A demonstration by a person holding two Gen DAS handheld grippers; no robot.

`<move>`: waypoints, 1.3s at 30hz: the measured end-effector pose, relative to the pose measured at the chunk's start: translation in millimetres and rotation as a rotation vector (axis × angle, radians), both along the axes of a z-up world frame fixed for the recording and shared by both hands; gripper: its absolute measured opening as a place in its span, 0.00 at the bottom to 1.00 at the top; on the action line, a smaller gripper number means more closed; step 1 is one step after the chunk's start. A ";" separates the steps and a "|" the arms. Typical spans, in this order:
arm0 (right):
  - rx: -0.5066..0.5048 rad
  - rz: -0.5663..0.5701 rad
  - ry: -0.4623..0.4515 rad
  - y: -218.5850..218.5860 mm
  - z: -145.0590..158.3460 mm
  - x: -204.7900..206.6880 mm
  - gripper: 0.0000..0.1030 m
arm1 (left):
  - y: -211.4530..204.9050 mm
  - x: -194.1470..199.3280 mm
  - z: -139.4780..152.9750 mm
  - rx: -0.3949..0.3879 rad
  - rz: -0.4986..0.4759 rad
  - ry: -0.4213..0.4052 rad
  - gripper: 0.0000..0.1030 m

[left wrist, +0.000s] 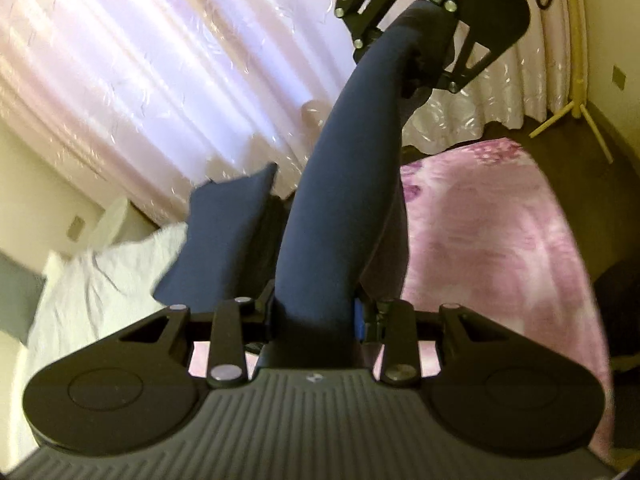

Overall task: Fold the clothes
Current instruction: 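Grasp the folded navy garment with both grippers and lift it, then carry the navy garment with both grippers and lower it onto the dark stack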

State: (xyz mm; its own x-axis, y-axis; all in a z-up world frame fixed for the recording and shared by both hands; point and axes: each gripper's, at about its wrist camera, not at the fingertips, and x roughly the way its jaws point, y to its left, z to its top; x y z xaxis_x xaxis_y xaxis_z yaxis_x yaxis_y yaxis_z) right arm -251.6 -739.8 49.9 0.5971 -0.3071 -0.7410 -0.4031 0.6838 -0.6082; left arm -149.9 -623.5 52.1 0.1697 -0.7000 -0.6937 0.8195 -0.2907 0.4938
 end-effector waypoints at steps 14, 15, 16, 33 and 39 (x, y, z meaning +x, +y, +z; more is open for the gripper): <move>-0.082 0.152 -0.222 -177.5 24.0 171.7 0.22 | -183.0 129.4 9.0 -0.107 0.209 -0.218 0.31; -0.081 0.156 -0.229 -188.1 22.4 186.7 0.22 | -196.0 143.2 7.8 -0.105 0.224 -0.222 0.31; -0.079 0.160 -0.234 -198.5 20.2 201.8 0.22 | -208.0 156.4 4.9 -0.103 0.234 -0.229 0.31; -0.107 0.204 -0.132 -245.0 -150.3 277.3 0.23 | -269.0 229.4 -202.9 0.091 0.225 -0.329 0.35; -0.113 0.186 -0.177 -248.3 -152.2 250.4 0.26 | -241.3 221.4 -218.0 0.014 0.219 -0.407 0.40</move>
